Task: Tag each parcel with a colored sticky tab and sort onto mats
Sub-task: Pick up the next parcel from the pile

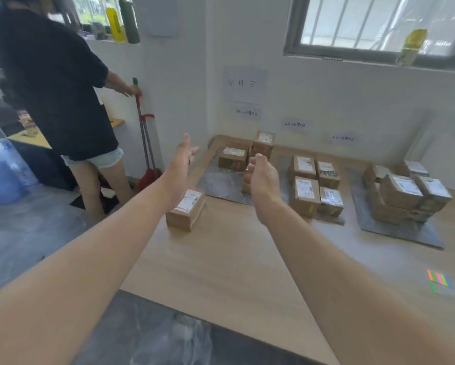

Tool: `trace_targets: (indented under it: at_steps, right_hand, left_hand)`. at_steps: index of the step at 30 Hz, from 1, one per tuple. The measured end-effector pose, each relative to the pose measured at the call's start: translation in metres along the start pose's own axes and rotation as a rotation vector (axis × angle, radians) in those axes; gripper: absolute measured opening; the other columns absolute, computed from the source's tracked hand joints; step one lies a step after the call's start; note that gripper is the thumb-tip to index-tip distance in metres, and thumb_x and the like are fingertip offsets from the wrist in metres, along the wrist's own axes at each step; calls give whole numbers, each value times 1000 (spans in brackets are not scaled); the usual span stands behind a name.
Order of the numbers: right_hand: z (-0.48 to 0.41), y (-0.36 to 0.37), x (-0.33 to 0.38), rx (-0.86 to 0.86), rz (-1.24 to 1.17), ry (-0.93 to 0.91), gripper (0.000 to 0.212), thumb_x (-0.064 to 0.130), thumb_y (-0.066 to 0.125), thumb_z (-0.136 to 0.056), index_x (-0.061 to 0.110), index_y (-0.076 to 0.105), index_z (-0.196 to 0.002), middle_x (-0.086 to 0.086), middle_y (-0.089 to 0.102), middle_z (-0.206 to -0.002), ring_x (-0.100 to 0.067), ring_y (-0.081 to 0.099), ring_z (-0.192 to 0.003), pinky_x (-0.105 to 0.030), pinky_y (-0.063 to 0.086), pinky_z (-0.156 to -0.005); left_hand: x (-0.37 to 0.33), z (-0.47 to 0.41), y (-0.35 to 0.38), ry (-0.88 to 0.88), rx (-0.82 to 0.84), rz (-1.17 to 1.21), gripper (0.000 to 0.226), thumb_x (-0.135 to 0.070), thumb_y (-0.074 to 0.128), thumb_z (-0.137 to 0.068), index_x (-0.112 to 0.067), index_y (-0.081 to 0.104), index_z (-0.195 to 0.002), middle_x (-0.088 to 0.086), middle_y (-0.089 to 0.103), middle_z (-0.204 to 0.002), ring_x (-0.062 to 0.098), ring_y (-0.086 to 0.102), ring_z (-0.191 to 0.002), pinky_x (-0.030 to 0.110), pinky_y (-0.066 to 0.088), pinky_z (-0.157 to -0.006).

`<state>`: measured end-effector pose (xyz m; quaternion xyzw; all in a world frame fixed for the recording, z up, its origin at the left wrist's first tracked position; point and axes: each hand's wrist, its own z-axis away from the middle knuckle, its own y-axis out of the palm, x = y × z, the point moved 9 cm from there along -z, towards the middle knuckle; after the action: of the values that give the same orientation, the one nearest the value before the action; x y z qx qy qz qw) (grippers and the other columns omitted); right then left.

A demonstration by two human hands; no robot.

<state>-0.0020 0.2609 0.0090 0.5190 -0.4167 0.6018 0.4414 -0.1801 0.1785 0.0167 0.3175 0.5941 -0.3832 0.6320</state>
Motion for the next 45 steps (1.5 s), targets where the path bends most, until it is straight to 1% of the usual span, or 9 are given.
trace_targets:
  at_steps: [3,15,21,24,28,32,37,40,45]
  right_hand:
    - [-14,32,-19,6,19,23,49,42,38,-103,-1,60,-111,-1,53,-92,-17,50,-86,-37,42,-81]
    - [-96,128,-112,100,69,200,40,42,37,-105,20,64,-124,-1,64,-123,-22,57,-119,-46,43,-110]
    - [-123,162,-165,122,95,312,35,35,39,-105,14,67,-105,2,65,-102,-21,62,-108,-34,47,-91]
    - [-137,183,-188,123,96,353,32,28,38,-106,27,63,-88,15,60,-85,-3,56,-82,-21,42,-74]
    - [-150,207,-218,120,107,432,30,27,38,-107,30,54,-81,21,55,-84,2,53,-79,-17,40,-67]
    - [-164,227,-251,91,161,491,33,34,34,-109,29,59,-89,23,52,-81,7,48,-73,-12,33,-60]
    - [-173,253,-294,82,173,517,42,39,32,-107,22,67,-121,19,66,-97,6,55,-86,-16,37,-71]
    - [-171,263,-310,76,100,567,39,41,33,-104,28,69,-112,16,72,-107,-5,61,-98,-22,41,-79]
    - [-165,253,-308,5,35,590,39,40,34,-102,28,71,-105,13,74,-106,-4,61,-92,-24,41,-78]
  left_hand:
    - [24,-22,-28,-41,2,25,80,-72,13,-97,-20,35,-154,6,15,-167,17,6,-154,47,-1,-121]
    - [133,-101,-100,-261,-103,15,89,-83,22,-84,-25,43,-149,8,25,-164,24,11,-154,51,3,-123]
    - [180,-134,-126,-329,-100,14,87,-80,21,-86,-24,44,-149,14,27,-162,22,15,-153,50,2,-123]
    - [211,-159,-140,-371,-91,4,72,-68,18,-100,-23,43,-150,11,30,-161,20,18,-152,38,12,-116]
    - [249,-190,-147,-437,-37,13,72,-65,18,-101,-18,39,-152,-4,42,-144,8,32,-135,29,19,-103]
    - [286,-215,-152,-495,60,31,114,-102,37,-59,-30,48,-146,0,36,-160,13,26,-149,49,9,-124]
    - [315,-234,-151,-519,115,3,70,-65,19,-101,-23,29,-156,-2,25,-164,11,19,-151,33,8,-122]
    - [329,-239,-148,-553,152,-18,52,-57,15,-105,-33,47,-139,-17,51,-141,1,51,-124,20,34,-105]
    - [328,-239,-143,-571,147,3,54,-59,21,-104,-33,67,-100,-16,68,-104,4,62,-102,23,46,-87]
